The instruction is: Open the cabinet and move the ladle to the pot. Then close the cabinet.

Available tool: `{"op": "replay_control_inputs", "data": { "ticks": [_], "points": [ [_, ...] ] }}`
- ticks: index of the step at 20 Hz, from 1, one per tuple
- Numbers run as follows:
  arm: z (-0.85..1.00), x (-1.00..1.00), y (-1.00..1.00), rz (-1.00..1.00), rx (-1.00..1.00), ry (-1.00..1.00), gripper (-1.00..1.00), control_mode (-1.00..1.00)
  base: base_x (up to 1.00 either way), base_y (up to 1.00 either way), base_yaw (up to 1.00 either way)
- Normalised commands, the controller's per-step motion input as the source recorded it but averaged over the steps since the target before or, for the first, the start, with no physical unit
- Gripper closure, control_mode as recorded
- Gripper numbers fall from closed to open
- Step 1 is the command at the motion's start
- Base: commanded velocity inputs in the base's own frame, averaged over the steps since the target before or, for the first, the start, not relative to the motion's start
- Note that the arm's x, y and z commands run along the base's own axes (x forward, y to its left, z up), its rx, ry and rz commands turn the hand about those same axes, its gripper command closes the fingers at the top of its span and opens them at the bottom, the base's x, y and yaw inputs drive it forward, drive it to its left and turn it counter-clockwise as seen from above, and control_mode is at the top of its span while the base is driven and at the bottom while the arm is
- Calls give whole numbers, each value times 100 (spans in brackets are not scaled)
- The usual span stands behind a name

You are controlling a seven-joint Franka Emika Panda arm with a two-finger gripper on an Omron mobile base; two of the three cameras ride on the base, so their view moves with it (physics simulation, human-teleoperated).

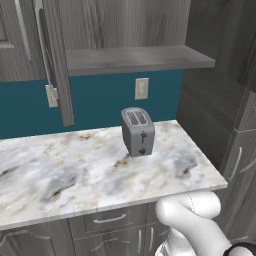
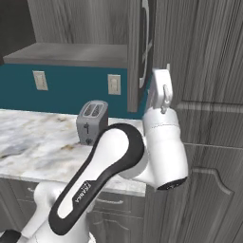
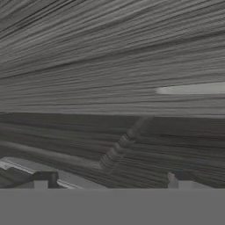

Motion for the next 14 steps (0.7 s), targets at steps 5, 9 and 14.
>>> {"op": "replay_control_inputs", "data": {
  "ticks": [5, 9, 14],
  "points": [
    [2, -11, 0, 10, 0, -15, -100, -100, 0, 0, 0],
    [0, -10, 1, 11, 0, -15, -100, -100, 0, 0, 0],
    [2, -19, 12, 10, -3, -17, -100, -100, 0, 0, 0]
  ]
}}
